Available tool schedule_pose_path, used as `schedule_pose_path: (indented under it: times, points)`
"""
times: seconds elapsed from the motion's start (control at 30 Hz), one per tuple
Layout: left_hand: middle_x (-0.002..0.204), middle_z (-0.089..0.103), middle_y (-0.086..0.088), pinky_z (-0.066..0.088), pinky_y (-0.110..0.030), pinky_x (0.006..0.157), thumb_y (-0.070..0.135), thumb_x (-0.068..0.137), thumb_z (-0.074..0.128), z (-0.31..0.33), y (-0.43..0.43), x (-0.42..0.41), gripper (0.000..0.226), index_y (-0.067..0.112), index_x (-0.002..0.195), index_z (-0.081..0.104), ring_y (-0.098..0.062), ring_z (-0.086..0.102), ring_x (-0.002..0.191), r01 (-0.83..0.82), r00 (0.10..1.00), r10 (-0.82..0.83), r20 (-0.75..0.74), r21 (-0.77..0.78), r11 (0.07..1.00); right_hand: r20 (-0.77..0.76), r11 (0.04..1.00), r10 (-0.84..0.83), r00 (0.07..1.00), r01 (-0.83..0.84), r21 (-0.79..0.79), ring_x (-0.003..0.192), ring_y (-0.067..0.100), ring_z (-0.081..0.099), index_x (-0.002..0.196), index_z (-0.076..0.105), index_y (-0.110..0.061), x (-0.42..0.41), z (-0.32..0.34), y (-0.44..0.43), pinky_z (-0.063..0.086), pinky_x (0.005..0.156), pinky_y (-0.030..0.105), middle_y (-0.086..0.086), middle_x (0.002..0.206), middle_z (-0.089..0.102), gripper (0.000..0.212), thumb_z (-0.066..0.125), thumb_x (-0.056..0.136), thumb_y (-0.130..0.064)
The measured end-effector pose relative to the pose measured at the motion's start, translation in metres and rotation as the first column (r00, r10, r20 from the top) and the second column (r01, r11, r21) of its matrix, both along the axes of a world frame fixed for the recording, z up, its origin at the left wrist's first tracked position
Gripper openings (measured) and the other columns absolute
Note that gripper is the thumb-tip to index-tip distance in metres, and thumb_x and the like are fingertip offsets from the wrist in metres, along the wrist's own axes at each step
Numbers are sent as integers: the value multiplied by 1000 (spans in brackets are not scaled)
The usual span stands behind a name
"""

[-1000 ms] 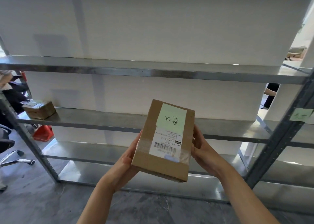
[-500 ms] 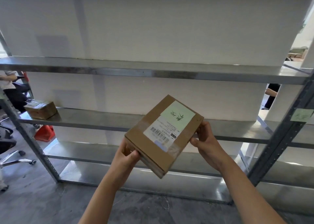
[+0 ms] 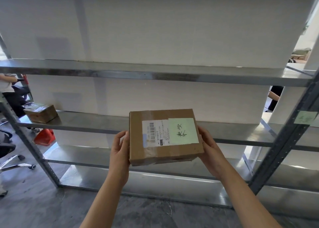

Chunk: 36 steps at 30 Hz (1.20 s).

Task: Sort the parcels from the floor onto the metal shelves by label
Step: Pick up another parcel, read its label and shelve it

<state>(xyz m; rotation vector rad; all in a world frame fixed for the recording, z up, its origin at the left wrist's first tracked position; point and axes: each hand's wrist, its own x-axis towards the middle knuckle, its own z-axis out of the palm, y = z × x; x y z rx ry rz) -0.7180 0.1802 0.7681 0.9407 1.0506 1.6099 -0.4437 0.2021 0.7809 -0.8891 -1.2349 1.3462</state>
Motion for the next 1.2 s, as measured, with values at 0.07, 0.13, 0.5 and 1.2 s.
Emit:
schedule_pose_path:
  times: [0.07, 0.13, 0.5, 1.2]
  points:
    - [109, 77, -7, 63, -35, 68, 38, 104, 49, -2, 0, -2, 25, 27, 115, 70, -31, 72, 102, 5, 1000, -5, -15, -50, 999, 30, 999, 39, 999, -39, -4, 131, 17, 59, 150, 42, -39, 1, -4, -1, 57, 94, 39, -3, 142, 61, 54, 52, 97, -30]
    - [122, 75, -12, 62, -39, 78, 60, 92, 53, 1, -4, -3, 51, 23, 124, 69, -34, 71, 114, 124, 991, -119, 53, -96, 988, 32, 998, 55, 998, -54, -27, 136, 16, 54, 153, 34, -45, 4, -8, 1, 57, 98, 41, -6, 148, 57, 58, 51, 100, -28]
    - [120, 75, -8, 57, -26, 93, 47, 57, 96, 4, -1, -19, 89, 12, 131, 59, -21, 71, 114, 379, 910, -370, -187, 14, 925, 36, 990, 106, 994, -103, -94, 138, 22, 50, 146, 41, -53, 18, 9, 10, 50, 107, 46, -2, 147, 55, 88, 87, 72, -40]
    - [135, 57, -7, 55, -50, 99, 42, 107, 40, 9, 15, 11, 29, 39, 135, 46, -29, 62, 122, -55, 998, 57, -33, 83, 995, 58, 988, 152, 987, -154, 29, 130, 30, 56, 134, 50, -5, -20, 9, 6, 54, 99, 39, 12, 137, 62, 110, 90, 51, -63]
